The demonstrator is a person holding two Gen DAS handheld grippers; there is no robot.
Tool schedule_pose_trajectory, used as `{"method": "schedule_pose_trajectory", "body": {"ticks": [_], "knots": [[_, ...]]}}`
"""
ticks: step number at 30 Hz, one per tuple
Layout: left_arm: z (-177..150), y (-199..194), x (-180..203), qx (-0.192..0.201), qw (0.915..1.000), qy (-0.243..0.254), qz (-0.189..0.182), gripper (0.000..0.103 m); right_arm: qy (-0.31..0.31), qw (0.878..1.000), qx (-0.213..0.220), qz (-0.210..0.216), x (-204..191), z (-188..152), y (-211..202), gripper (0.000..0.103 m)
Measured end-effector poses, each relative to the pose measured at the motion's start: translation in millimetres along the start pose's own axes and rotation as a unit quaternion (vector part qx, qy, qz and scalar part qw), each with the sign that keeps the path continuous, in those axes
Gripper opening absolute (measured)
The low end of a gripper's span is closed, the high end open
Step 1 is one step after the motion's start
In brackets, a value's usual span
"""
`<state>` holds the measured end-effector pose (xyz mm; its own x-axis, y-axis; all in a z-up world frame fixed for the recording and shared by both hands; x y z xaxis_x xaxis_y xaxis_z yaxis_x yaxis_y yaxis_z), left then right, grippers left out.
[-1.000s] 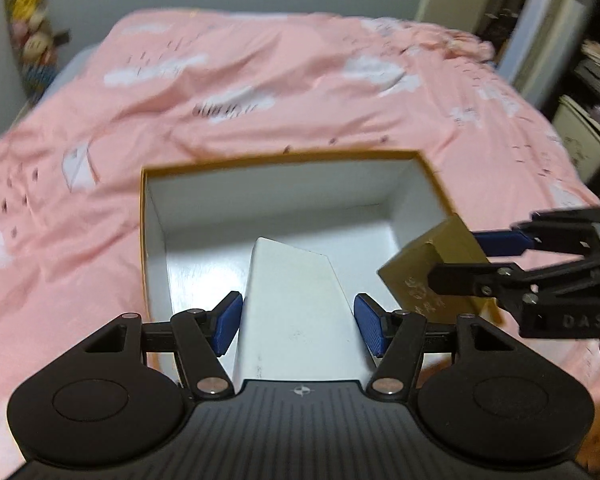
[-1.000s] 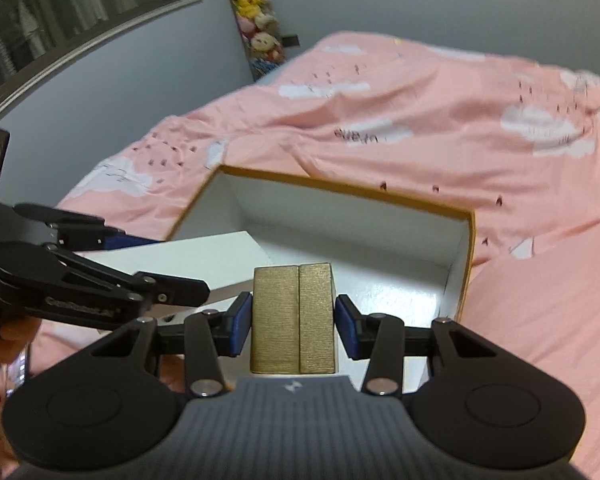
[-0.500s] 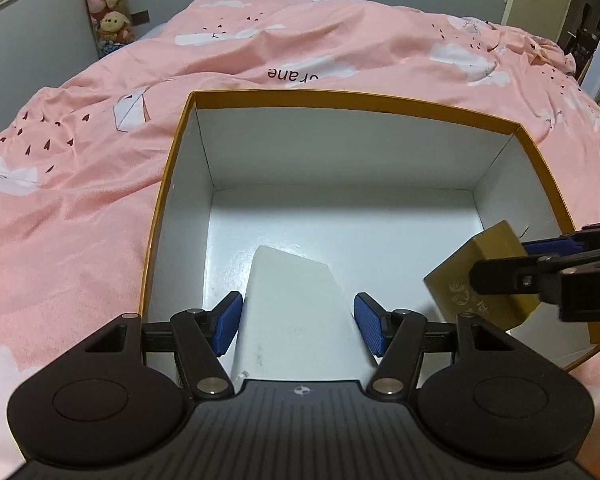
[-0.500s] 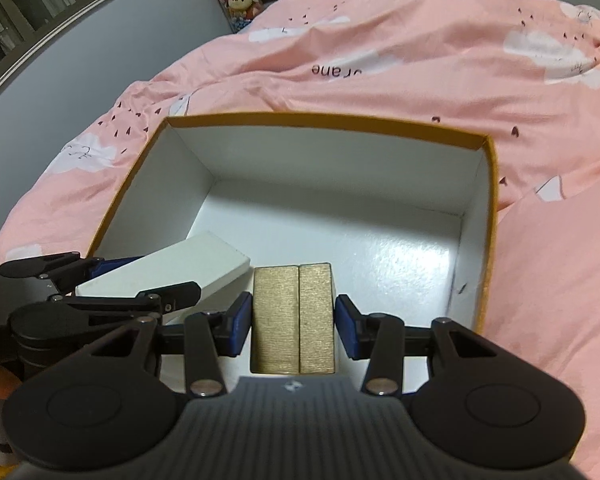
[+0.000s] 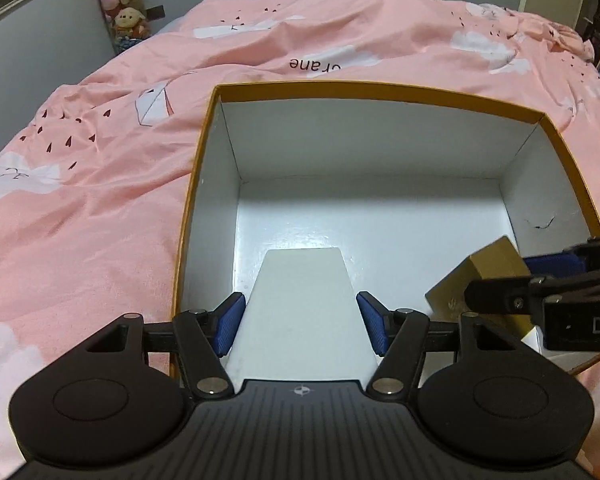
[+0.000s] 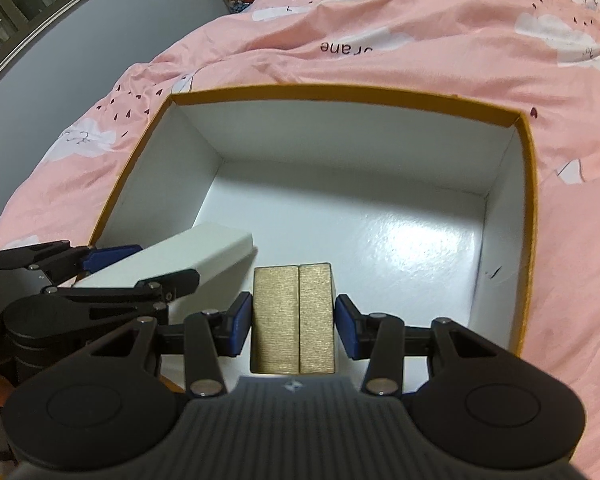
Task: Organize objects
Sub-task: 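Carry the white box and gold box over the orange box with both tools, then lower the white box into the orange box and open the left tool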
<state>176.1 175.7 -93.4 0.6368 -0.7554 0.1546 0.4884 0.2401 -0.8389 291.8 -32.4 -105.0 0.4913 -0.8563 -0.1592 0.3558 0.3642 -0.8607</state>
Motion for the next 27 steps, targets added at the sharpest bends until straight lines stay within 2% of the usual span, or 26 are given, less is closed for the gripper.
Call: {"method": "schedule_pose_trajectory", "body": {"ticks": [6,9,12,16,24,27], "knots": [[-1,-1,0,0.005,1.0000,0.005,-0.003,0.074,0.000,1.000,-0.007,0.001,-6,0,5,0.047],[-2,0,2,0.009,0.9997,0.023,0.007,0.079,0.003,1.000,-0.011,0.002,-7,1,8,0.047],[-2,0,6,0.012,0.9988,0.042,0.020,0.079,0.006,1.000,-0.013,0.004,-7,1,8,0.047],[0,11,10,0.001,0.9979,0.061,0.021,0.070,0.008,1.000,-0.016,0.002,-8,1,8,0.047],[2,20,14,-0.003,0.9951,0.090,0.040,0.069,0.015,1.000,-0.018,-0.001,-6,2,6,0.047],[3,15,12,0.001,0.9968,0.079,0.006,0.070,0.018,1.000,-0.020,0.000,-6,3,7,0.047]]}}
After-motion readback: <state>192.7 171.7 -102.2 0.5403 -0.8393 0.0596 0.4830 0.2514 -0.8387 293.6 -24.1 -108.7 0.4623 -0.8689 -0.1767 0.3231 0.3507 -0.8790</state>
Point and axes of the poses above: each gripper's, at about its wrist camera, not at the fingertips, and y roughly the way its jaws point, x to its right, z to its top, the point moved 7 cm from there along y, roughly the way its jaws point, and after that the axes turned 10 degrees about -z, right-handed, at the moved point
